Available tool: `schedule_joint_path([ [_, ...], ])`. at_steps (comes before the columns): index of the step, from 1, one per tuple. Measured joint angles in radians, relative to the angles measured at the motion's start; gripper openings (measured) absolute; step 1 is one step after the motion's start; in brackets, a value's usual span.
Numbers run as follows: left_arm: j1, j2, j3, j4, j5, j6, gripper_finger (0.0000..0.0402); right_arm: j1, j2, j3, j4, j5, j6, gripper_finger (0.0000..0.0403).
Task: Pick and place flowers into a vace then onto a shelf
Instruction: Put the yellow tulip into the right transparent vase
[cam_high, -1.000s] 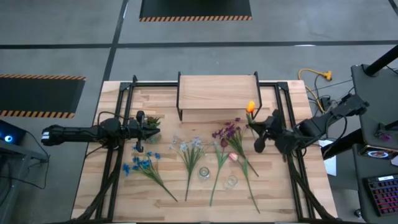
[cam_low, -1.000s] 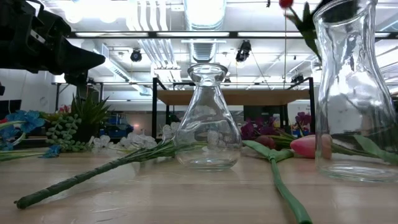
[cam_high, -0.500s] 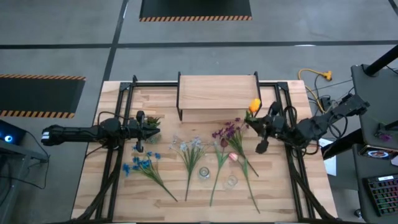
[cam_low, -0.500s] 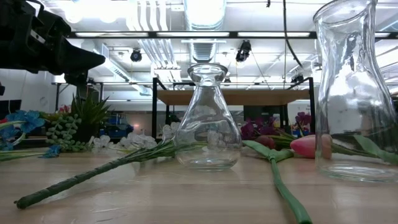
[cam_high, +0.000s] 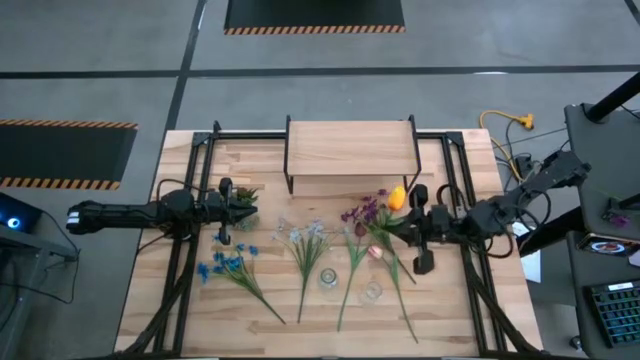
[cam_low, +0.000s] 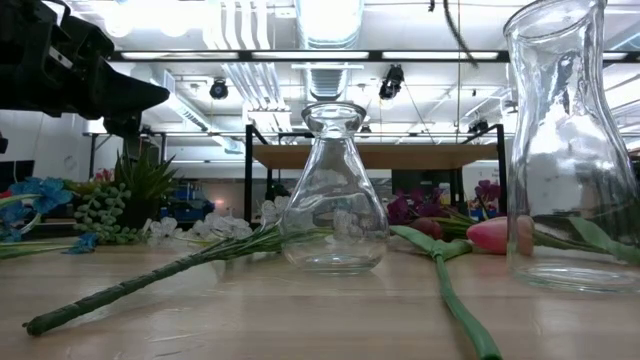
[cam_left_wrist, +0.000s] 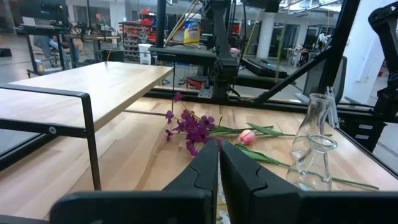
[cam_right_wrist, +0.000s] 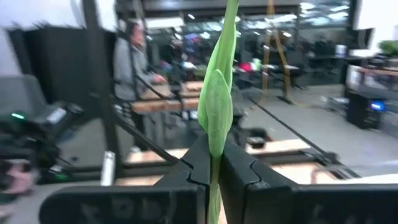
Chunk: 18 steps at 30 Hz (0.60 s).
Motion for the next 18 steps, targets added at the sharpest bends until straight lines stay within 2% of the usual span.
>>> schedule_joint_path([
  [5,0.000,0.000,0.000,0.000,0.000,0.000,0.0000,0.049,0.004,0.000,0.008,-0.051,0.005,0.0009],
  [12,0.000,0.000,-0.001,0.000,0.000,0.000,0.0000,0.135,0.060,0.000,0.128,-0.055,-0.029,0.0009],
  [18,0.000,0.000,-0.001,0.000,0.000,0.000,0.0000,0.152,0.112,0.005,0.139,-0.049,-0.042,0.0009],
])
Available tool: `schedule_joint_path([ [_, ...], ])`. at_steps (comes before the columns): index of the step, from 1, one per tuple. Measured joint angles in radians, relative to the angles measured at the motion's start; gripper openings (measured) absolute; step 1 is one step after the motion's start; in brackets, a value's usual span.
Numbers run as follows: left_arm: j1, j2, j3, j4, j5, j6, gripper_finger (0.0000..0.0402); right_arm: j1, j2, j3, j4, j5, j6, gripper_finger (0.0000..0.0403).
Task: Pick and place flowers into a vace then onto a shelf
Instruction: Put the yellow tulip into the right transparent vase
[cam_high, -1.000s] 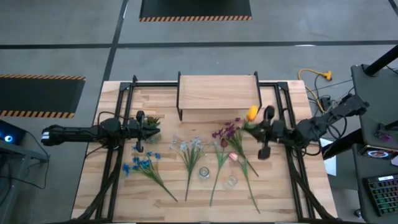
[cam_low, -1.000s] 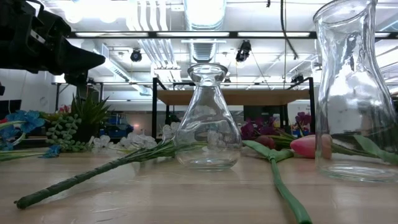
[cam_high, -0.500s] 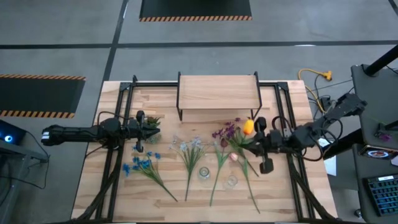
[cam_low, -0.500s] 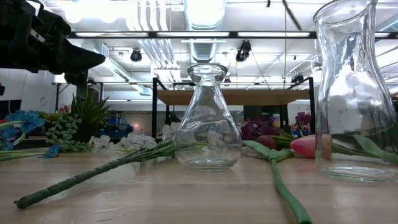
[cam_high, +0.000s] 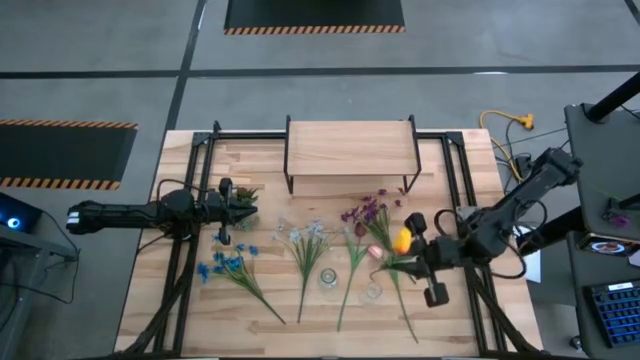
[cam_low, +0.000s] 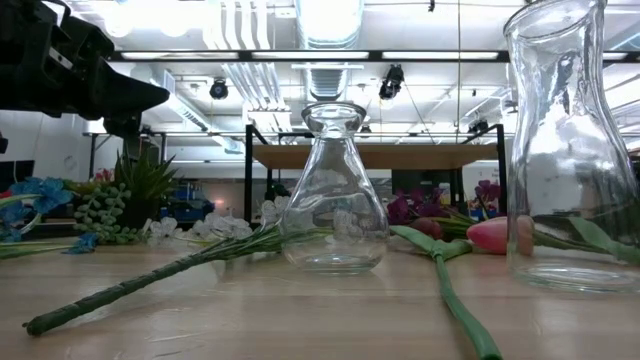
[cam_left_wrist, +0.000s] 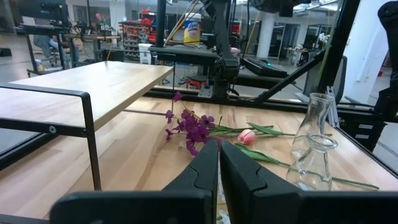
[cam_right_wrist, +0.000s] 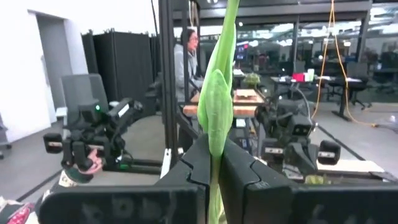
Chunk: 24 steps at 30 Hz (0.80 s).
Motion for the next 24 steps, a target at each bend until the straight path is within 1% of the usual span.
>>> schedule_joint_path([
  [3,0.000,0.000,0.000,0.000,0.000,0.000,0.0000,-0.001,0.036,0.000,0.006,0.002,0.031,0.0009],
  [8,0.000,0.000,0.000,0.000,0.000,0.000,0.0000,0.000,0.083,0.007,0.043,0.003,0.039,0.0009],
  [18,0.000,0.000,0.000,0.000,0.000,0.000,0.0000,0.006,0.087,0.009,0.014,0.003,0.046,0.0009],
  [24,0.000,0.000,0.000,0.000,0.000,0.000,0.0000,0.009,0.132,0.001,0.003,0.003,0.069,0.0009],
])
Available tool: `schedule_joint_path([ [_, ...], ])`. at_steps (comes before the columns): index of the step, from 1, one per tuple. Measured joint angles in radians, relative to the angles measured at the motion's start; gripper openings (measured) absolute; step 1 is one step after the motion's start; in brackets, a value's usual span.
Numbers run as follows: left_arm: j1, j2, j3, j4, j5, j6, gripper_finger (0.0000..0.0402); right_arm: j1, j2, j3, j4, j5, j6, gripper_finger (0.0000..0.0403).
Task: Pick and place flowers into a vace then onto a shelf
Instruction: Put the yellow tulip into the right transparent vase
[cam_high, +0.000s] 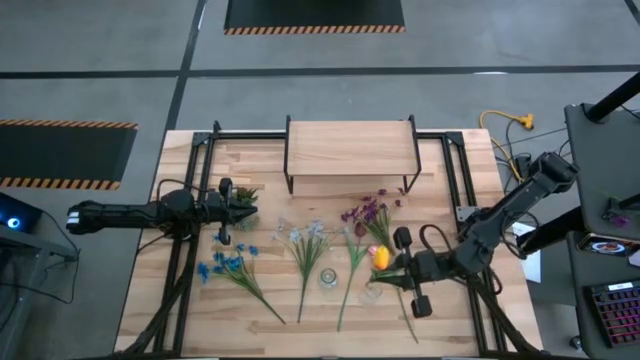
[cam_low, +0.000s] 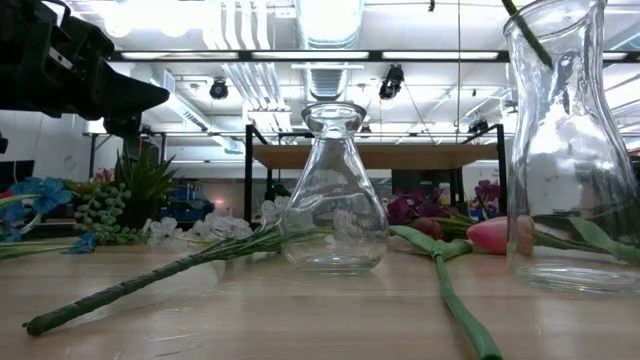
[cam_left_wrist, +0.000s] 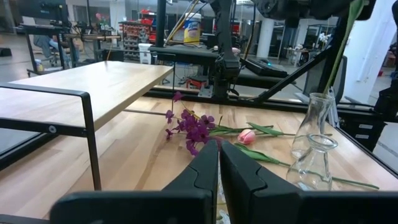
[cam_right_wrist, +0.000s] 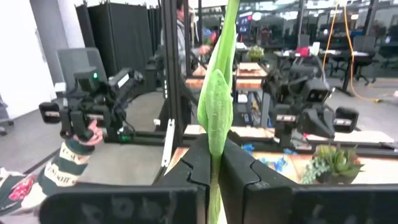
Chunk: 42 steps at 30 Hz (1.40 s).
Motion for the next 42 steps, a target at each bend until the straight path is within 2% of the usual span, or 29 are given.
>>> schedule_joint_path([
  [7,0.000,0.000,0.000,0.000,0.000,0.000,0.0000,0.001,0.058,-0.004,-0.056,0.007,0.073,0.0009],
  [10,0.000,0.000,-0.001,0.000,0.000,0.000,0.0000,0.013,0.077,-0.006,-0.071,0.066,0.104,0.0009],
  [17,0.000,0.000,-0.002,0.000,0.000,0.000,0.0000,0.045,0.107,-0.008,-0.080,0.087,0.108,0.0009],
  [25,0.000,0.000,-0.002,0.000,0.000,0.000,0.0000,0.058,0.155,-0.010,-0.121,0.174,0.134,0.0009],
  [34,0.000,0.000,-0.002,0.000,0.000,0.000,0.0000,0.058,0.174,-0.010,-0.138,0.186,0.147,0.0010],
  [37,0.000,0.000,-0.002,0.000,0.000,0.000,0.0000,0.058,0.168,-0.010,-0.177,0.186,0.147,0.0022],
  [42,0.000,0.000,-0.002,0.000,0.000,0.000,0.0000,0.058,0.161,-0.010,-0.182,0.184,0.157,0.0065],
])
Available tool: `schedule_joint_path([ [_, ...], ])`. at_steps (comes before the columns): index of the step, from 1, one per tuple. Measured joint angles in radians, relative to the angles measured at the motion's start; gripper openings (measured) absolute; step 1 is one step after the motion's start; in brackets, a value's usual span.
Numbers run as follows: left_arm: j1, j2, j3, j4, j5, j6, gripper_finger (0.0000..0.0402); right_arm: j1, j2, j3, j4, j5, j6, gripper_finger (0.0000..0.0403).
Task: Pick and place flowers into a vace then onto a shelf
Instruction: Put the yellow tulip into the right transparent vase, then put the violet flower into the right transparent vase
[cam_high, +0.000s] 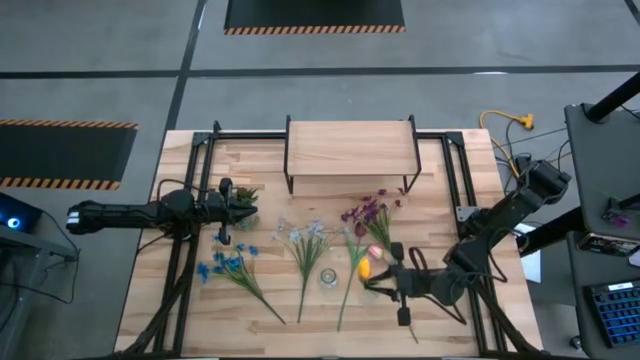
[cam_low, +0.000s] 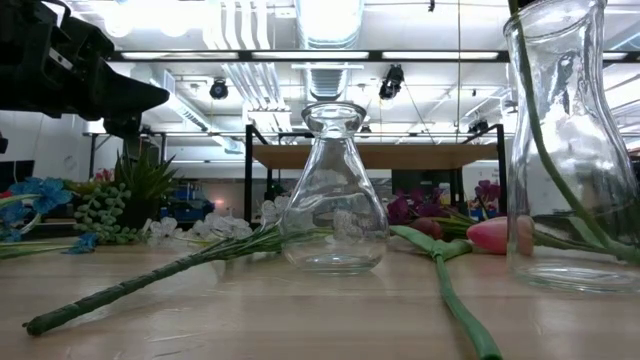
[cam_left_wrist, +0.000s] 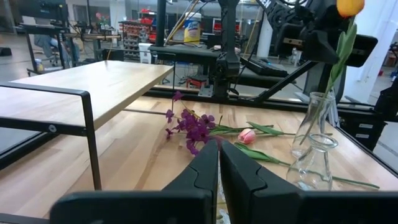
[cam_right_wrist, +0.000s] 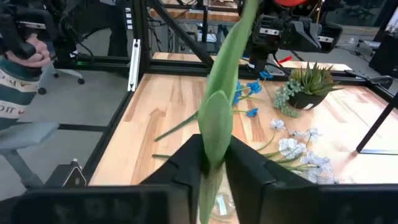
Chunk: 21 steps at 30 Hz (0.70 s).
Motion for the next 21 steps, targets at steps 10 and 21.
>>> schedule_joint_path([
  [10,0.000,0.000,0.000,0.000,0.000,0.000,0.0000,0.006,-0.065,0.002,-0.108,-0.008,0.062,0.0173],
  [21,0.000,0.000,0.000,0.000,0.000,0.000,0.0000,0.020,-0.221,0.021,-0.325,-0.012,0.205,0.0225],
])
